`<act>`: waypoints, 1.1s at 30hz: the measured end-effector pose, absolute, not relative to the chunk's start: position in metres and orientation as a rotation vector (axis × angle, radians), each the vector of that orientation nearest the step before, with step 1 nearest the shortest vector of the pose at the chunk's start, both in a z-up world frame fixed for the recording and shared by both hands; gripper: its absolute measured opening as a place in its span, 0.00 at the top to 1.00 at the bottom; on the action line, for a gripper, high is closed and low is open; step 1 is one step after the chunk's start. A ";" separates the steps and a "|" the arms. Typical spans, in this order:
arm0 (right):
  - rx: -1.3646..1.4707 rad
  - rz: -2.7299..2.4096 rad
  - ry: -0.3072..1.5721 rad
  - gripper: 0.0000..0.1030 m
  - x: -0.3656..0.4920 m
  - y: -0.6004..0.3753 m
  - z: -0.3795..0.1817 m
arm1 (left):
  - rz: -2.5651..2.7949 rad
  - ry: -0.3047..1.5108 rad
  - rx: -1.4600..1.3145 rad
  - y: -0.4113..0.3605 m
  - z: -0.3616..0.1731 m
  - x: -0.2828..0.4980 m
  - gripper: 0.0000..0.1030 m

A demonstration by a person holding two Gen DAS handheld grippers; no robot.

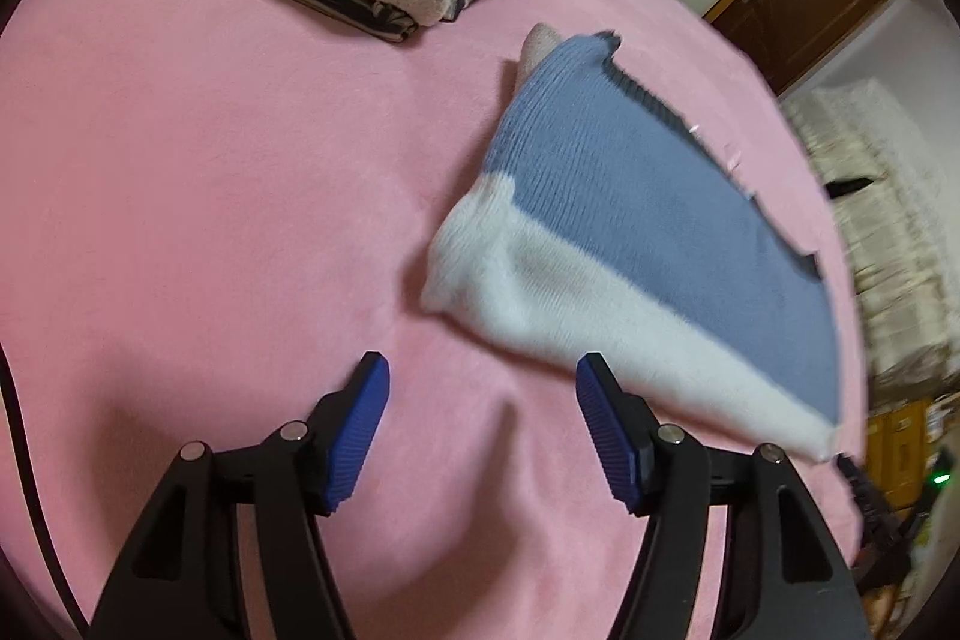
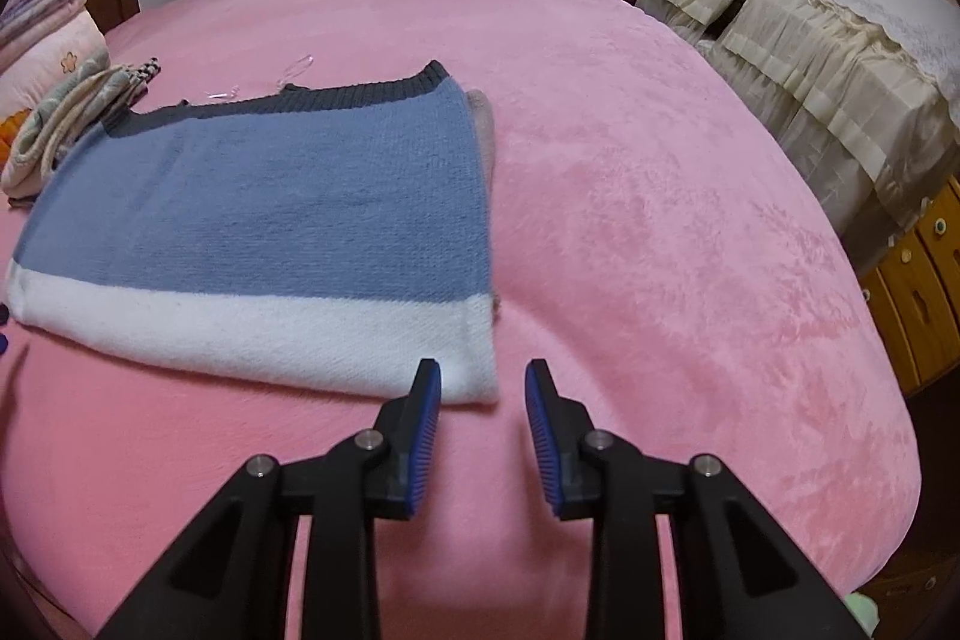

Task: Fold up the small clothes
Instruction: 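Press the white folded edge with both grippers to neaten it, then grasp the white folded edge of the sweater with the left gripper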

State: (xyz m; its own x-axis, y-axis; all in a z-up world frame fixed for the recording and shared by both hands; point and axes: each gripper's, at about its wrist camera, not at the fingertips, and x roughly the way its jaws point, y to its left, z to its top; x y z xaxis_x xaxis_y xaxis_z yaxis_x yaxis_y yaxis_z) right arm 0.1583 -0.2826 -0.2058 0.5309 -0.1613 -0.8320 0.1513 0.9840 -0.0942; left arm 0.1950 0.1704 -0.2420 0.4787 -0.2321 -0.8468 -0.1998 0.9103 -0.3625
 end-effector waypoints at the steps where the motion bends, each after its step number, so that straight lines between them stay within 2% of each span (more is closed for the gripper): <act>1: -0.004 -0.182 0.994 0.72 0.157 -0.280 -0.206 | 0.004 1.100 -0.394 0.165 -0.239 0.192 0.36; 3: 0.004 -0.168 0.998 0.72 0.152 -0.274 -0.205 | 0.027 1.123 -0.332 0.158 -0.235 0.187 0.30; 5: 0.006 -0.152 1.003 0.72 0.148 -0.268 -0.205 | 0.026 1.132 -0.311 0.152 -0.232 0.183 0.29; 19: -0.064 -0.052 0.990 0.72 0.133 -0.221 -0.202 | -0.095 1.128 -0.422 0.124 -0.220 0.171 0.28; 26: -0.053 -0.013 0.983 0.72 0.139 -0.207 -0.199 | -0.194 1.105 -0.596 0.124 -0.235 0.182 0.28; 33: -0.072 0.016 0.952 0.72 0.147 -0.189 -0.193 | -0.259 1.057 -0.876 0.138 -0.272 0.199 0.28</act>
State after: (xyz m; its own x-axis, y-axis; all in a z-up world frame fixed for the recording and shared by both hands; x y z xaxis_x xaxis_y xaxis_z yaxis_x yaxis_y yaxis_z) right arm 0.1468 -0.1895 -0.1926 0.5805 -0.0183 -0.8140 -0.0449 0.9975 -0.0544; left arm 0.1987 0.1378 -0.2722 0.4980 -0.5747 -0.6493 -0.2101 0.6465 -0.7334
